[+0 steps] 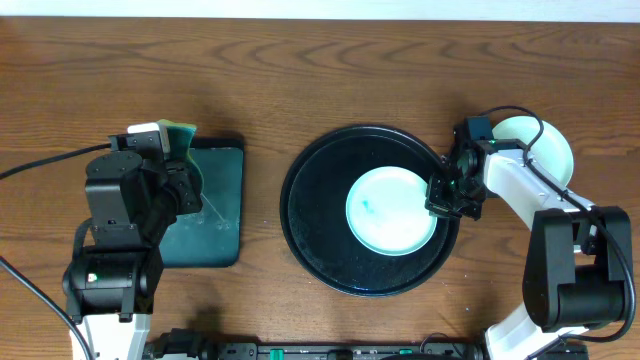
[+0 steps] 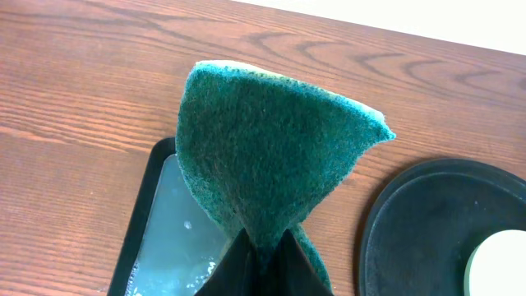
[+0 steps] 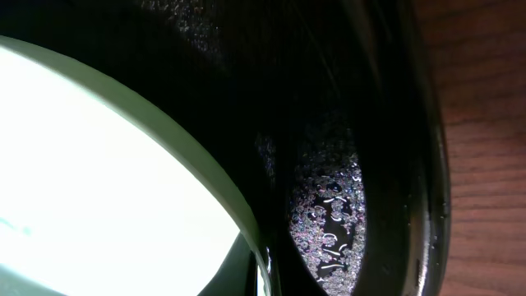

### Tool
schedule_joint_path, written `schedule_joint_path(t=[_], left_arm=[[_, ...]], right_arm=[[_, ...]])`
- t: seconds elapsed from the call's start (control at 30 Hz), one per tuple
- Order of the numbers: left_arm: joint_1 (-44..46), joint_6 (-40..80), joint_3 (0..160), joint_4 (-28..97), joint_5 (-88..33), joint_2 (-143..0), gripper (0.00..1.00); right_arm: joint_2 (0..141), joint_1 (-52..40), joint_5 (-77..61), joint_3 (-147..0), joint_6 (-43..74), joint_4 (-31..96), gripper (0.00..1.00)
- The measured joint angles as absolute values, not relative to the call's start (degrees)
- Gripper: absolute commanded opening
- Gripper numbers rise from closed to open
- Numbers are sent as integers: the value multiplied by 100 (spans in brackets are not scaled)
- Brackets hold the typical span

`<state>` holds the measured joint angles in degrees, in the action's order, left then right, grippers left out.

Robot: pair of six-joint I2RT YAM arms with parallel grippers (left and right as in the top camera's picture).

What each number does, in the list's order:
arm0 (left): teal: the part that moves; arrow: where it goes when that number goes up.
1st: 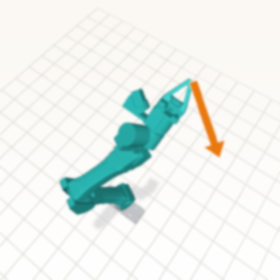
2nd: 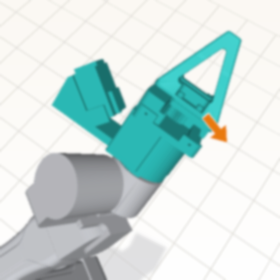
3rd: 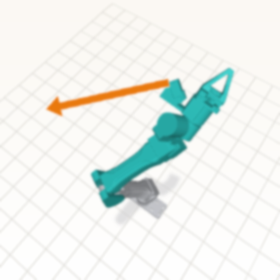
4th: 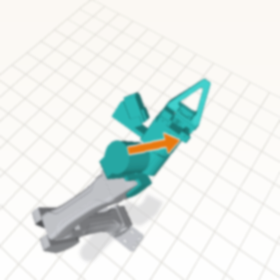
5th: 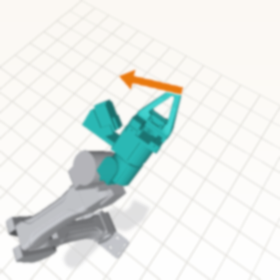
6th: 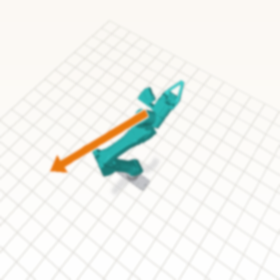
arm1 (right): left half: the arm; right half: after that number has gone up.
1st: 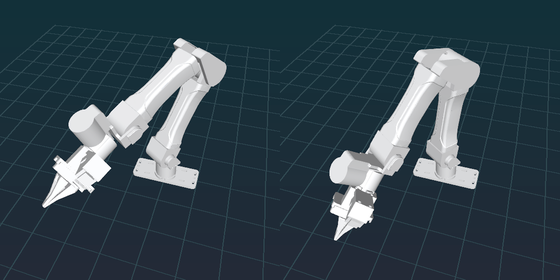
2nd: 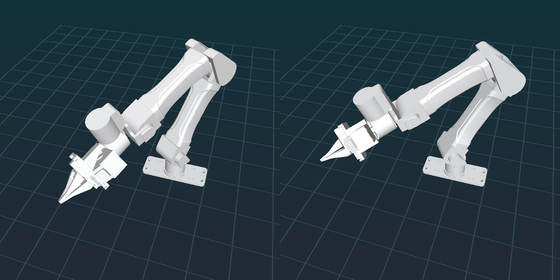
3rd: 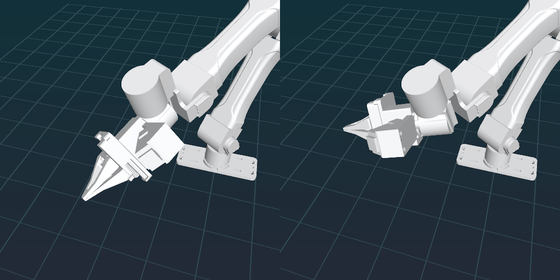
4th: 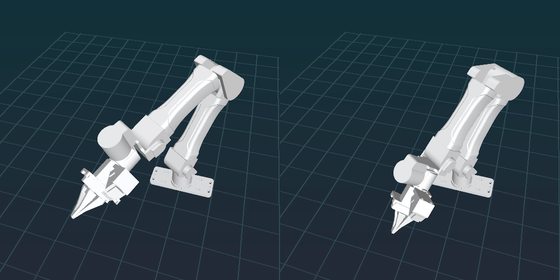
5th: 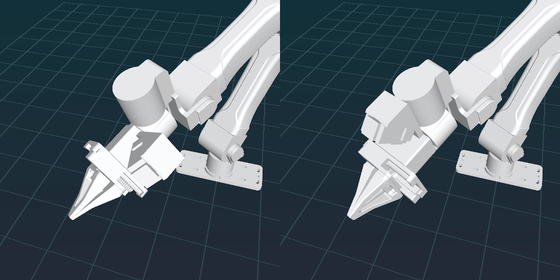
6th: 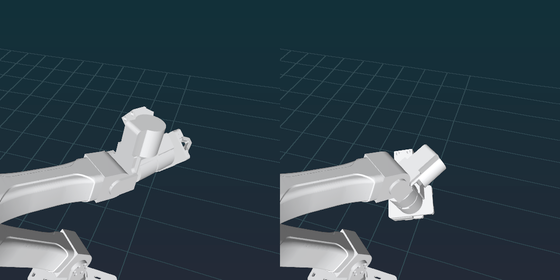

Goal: Clean dirty plates on tray and stack at the side
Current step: 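Grasp the green sponge in the basin with the left gripper and lift, then carry the sponge with the left gripper onto the green plate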

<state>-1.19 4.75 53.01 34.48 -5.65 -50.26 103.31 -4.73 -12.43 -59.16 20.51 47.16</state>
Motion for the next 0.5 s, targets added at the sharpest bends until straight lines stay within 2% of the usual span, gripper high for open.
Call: schedule_joint_path(t=[0.3, 0.5], left_arm=[[-119, 464, 5301, 3446, -587, -5194, 8], [-119, 475, 5301, 3446, -919, -5798, 7]], right_arm=[[10331, -471, -1347, -5913, 1979, 4576, 1], [10388, -475, -1964, -5885, 1997, 4047, 1]])
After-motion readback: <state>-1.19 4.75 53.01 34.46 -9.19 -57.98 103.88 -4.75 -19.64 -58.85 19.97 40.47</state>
